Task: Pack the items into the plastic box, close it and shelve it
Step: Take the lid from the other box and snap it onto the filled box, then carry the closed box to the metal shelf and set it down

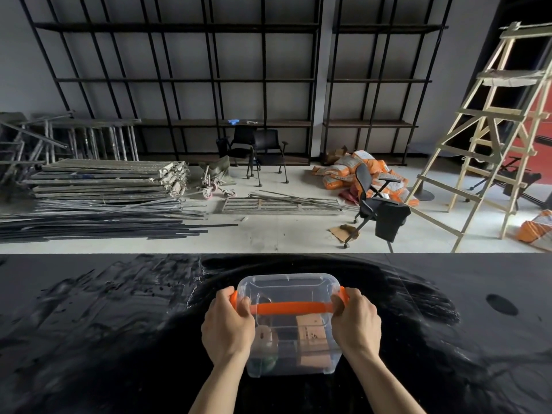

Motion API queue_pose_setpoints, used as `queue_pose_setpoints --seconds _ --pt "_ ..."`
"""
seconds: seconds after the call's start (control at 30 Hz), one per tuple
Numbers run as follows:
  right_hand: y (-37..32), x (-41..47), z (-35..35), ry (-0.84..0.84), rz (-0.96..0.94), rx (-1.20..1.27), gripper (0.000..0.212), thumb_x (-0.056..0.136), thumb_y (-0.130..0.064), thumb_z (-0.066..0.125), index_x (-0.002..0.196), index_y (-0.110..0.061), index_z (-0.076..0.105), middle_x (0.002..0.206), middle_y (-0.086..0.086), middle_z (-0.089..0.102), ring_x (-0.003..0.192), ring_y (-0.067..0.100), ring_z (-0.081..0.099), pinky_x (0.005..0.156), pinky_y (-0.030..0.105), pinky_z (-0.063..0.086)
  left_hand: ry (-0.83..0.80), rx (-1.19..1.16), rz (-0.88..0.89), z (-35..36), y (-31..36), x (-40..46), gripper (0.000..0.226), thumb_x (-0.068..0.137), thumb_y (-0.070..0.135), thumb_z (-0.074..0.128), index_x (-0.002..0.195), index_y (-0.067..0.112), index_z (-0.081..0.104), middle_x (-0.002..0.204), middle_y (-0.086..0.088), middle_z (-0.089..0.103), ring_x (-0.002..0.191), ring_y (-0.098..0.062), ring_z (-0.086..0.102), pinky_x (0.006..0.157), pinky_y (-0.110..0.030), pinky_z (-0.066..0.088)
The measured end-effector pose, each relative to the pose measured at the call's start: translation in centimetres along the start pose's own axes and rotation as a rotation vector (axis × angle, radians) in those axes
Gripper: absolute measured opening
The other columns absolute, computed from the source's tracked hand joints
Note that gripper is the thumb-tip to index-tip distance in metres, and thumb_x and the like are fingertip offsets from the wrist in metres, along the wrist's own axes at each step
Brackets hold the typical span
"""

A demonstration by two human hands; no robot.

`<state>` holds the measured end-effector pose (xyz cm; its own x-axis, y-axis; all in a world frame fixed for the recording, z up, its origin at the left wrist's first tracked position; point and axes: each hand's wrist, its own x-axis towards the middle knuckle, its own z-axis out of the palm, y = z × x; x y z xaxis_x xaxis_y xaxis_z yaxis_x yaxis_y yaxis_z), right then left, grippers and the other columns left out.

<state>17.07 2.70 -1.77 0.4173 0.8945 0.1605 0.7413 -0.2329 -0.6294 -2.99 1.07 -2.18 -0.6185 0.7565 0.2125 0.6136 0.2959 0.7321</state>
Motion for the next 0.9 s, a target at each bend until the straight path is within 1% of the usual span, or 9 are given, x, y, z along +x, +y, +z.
queue_pose_setpoints --seconds 0.13,0.33,0.37,0.43,0.5,0.57,0.7,0.83,0.9 --pt "-0.2 0.0 -0.1 0.001 -0.057 -0.057 0.026 0.101 -0.029 0.046 0.104 -0.011 0.064 0.099 0.007 0.068 0.086 0.031 0.065 0.069 0.038 0.052 0.026 0.012 0.06 0.3 -0.1 -0.1 0.023 0.09 0.032 0.062 0.112 0.026 0.06 0.097 0.008 0.071 0.091 -0.018 0.067 0.072 -0.031 0.048" --pt "0.3 0.2 0.5 -0.028 -0.04 -0.007 0.021 0.101 -0.034 0.045 0.106 -0.016 0.054 0.097 0.005 0.063 0.076 0.023 0.059 0.063 0.036 0.046 0.009 -0.018 0.051 0.1 -0.1 -0.1 0.03 0.088 0.031 0.065 0.116 0.025 0.054 0.102 0.009 0.07 0.092 -0.016 0.066 0.069 -0.026 0.042" --pt "0.5 0.3 0.7 -0.062 -0.027 0.053 0.02 0.101 -0.036 0.044 0.107 -0.018 0.051 0.095 0.004 0.064 0.074 0.022 0.059 0.062 0.038 0.048 -0.016 -0.068 0.022 0.2 -0.3 -0.1 0.033 0.088 0.034 0.065 0.118 0.024 0.054 0.104 0.008 0.069 0.091 -0.015 0.065 0.069 -0.026 0.041" --pt "1.1 0.5 0.7 -0.175 0.036 0.272 0.022 0.1 -0.043 0.044 0.112 -0.025 0.047 0.088 0.003 0.067 0.072 0.022 0.065 0.062 0.039 0.054 -0.154 -0.244 -0.097 0.4 -0.5 0.0 0.041 0.087 0.041 0.063 0.123 0.024 0.054 0.102 0.008 0.068 0.087 -0.01 0.061 0.07 -0.027 0.041" --pt "1.4 0.6 0.4 -0.292 0.129 0.469 0.031 0.099 -0.05 0.042 0.122 -0.029 0.046 0.086 -0.001 0.066 0.071 0.016 0.066 0.056 0.032 0.052 -0.319 -0.423 -0.213 0.5 -0.6 0.2 0.042 0.086 0.045 0.063 0.122 0.027 0.055 0.099 0.008 0.069 0.086 -0.006 0.06 0.068 -0.029 0.042" --pt "1.5 0.6 0.2 -0.348 0.155 0.552 0.038 0.099 -0.051 0.042 0.129 -0.028 0.044 0.091 -0.005 0.064 0.076 0.01 0.063 0.054 0.025 0.047 -0.406 -0.507 -0.244 0.7 -0.6 0.7 0.043 0.085 0.04 0.066 0.125 0.028 0.056 0.106 0.006 0.067 0.094 -0.01 0.06 0.071 -0.029 0.043" --pt "1.8 1.1 -0.4 -0.338 0.172 0.603 0.045 0.099 -0.048 0.046 0.135 -0.021 0.044 0.094 -0.005 0.062 0.077 0.009 0.061 0.055 0.025 0.046 -0.474 -0.54 -0.213 1.0 0.3 1.1 0.044 0.086 0.03 0.067 0.129 0.023 0.058 0.109 0.003 0.065 0.098 -0.011 0.06 0.07 -0.025 0.043" --pt "3.6 2.4 -2.3 -0.279 0.191 0.605 0.046 0.097 -0.048 0.05 0.134 -0.022 0.045 0.092 -0.008 0.06 0.072 0.007 0.058 0.054 0.025 0.046 -0.522 -0.544 -0.176 2.4 2.5 0.0 0.053 0.087 0.03 0.066 0.137 0.018 0.051 0.127 -0.007 0.061 0.116 -0.023 0.057 0.096 -0.037 0.045" --pt "5.1 3.0 -3.7 -0.23 0.207 0.601 0.045 0.097 -0.048 0.051 0.133 -0.023 0.046 0.092 -0.01 0.06 0.075 0.007 0.058 0.057 0.027 0.046 -0.545 -0.565 -0.159 3.5 4.0 -1.0 0.058 0.087 0.031 0.067 0.14 0.018 0.047 0.131 -0.008 0.058 0.119 -0.024 0.056 0.099 -0.041 0.045"
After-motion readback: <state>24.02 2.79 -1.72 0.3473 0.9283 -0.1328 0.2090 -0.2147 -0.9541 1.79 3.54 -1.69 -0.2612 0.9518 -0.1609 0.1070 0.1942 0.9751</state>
